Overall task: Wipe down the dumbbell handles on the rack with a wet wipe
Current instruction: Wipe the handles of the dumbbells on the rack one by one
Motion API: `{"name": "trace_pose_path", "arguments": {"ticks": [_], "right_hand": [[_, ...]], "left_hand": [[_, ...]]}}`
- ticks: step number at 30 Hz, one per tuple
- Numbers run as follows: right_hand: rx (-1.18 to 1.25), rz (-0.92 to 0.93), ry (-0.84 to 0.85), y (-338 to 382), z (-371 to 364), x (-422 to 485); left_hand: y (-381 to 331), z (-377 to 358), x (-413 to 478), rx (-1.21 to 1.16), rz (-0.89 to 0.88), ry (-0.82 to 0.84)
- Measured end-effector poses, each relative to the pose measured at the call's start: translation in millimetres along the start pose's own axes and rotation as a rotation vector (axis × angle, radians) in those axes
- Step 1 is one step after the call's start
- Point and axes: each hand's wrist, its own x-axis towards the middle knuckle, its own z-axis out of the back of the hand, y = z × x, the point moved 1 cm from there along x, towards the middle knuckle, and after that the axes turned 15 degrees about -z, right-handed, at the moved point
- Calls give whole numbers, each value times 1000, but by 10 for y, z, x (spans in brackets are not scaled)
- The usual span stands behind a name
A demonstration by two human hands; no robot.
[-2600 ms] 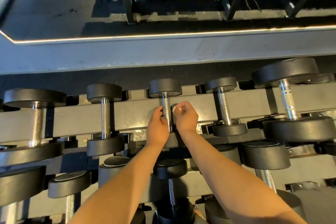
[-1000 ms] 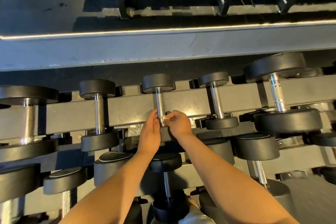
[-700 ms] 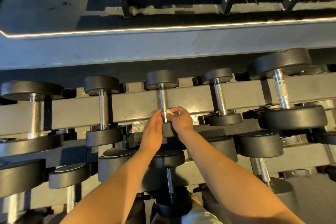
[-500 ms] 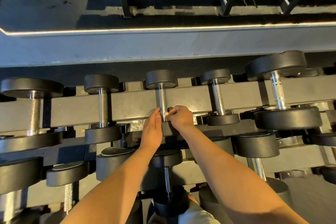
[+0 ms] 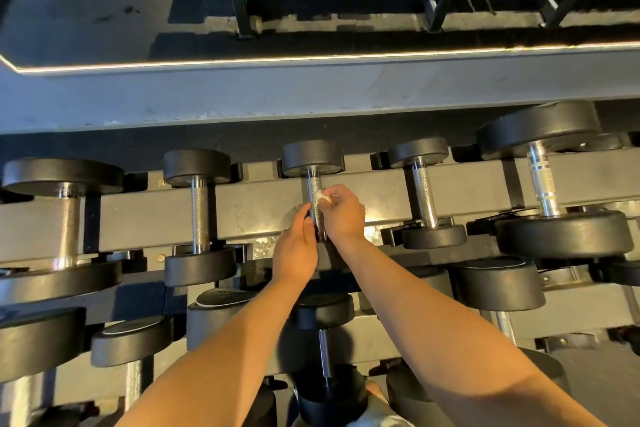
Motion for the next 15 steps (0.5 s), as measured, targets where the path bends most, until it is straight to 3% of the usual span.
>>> {"name": "trace_pose_path", "arguments": {"ticks": [8, 11, 15], "right_hand": [[-310, -56, 55, -216, 200, -155], [-115, 50, 77, -42, 216, -199], [81, 29, 138, 8, 84, -265]], "left_hand": [[-54, 33, -61, -190, 16, -55], [-167, 86, -119, -257, -20, -117], [-288, 140, 63, -371, 20, -229]]}}
